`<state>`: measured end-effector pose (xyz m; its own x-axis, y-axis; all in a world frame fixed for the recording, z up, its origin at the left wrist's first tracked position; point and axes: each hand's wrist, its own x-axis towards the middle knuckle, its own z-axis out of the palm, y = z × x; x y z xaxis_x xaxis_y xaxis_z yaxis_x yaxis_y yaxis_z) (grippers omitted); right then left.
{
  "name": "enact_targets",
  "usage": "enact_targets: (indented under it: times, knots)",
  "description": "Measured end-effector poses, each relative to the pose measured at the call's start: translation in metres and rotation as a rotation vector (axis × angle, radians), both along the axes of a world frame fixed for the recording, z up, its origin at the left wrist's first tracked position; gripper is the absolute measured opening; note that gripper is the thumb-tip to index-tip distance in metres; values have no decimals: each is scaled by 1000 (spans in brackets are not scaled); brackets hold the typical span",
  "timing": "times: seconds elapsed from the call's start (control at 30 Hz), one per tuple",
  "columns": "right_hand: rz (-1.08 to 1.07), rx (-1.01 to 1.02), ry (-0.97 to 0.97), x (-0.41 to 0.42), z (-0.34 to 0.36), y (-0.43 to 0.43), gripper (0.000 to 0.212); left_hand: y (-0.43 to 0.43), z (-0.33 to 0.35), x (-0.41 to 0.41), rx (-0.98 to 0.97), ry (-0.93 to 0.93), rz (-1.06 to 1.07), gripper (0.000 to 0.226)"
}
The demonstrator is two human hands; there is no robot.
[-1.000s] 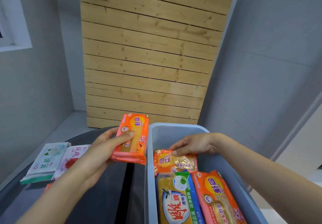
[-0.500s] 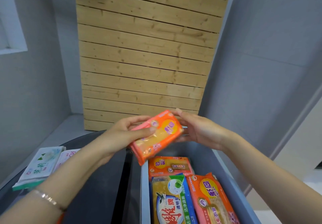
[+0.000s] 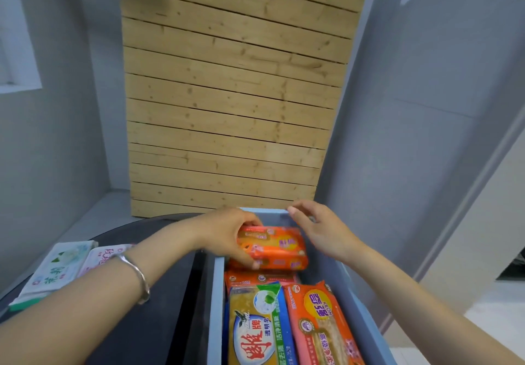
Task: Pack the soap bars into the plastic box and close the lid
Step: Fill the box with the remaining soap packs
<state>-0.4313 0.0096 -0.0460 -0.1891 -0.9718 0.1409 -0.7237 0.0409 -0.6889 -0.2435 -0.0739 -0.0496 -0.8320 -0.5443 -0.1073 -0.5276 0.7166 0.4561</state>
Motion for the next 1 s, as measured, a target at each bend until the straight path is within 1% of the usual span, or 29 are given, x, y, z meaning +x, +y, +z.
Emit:
enact_targets:
  times: [0.03, 0.1, 0.17, 0.23, 0.33, 0.5, 0.6, 0.67, 0.7, 0.77, 0.8, 0.83, 0.9, 1.0]
  knots:
    - [-43, -92, 63, -2, -2, -2, 28, -2, 1, -3, -41, -94, -13, 68]
    - [-120, -199, 67, -6, -8, -2, 30, -2, 3, -12, -94, -281, -22, 73]
    - [-145, -191, 52, -9, -17, -2, 29, -2, 2, -21, -110, -404, -20, 73]
    - [-141, -172, -17, -11, -25, -2, 26, -1, 0, -26, -138, -479, -29, 72]
    - [-156, -201, -111, -14, -29, -3, 19, 0, -4, -29, -176, -494, -30, 73]
    - [-151, -193, -122, -17, -34, -4, 17, -1, -10, -30, -231, -449, -34, 72]
    - [-147, -208, -108, -17, -33, -5, 18, 1, -10, -28, -322, -370, -39, 73]
    - [-91, -243, -11, -16, -30, 0, 22, 3, -9, -26, -400, -303, -46, 78]
    - [-10, -223, 80, -15, -27, 4, 29, 4, -9, -25, -458, -278, -42, 83]
    - [216, -44, 312, -11, -23, 11, 46, 7, -11, -25, -589, -256, -13, 102]
    - [303, 51, 433, -9, -21, 13, 51, 7, -12, -24, -619, -265, 13, 116]
    - [352, 102, 536, -8, -20, 14, 53, 7, -13, -25, -611, -287, 41, 128]
    - [382, 116, 640, -6, -18, 13, 55, 4, -15, -24, -537, -340, 93, 142]
    - [418, 94, 712, -4, -18, 6, 61, -1, -16, -25, -403, -387, 142, 144]
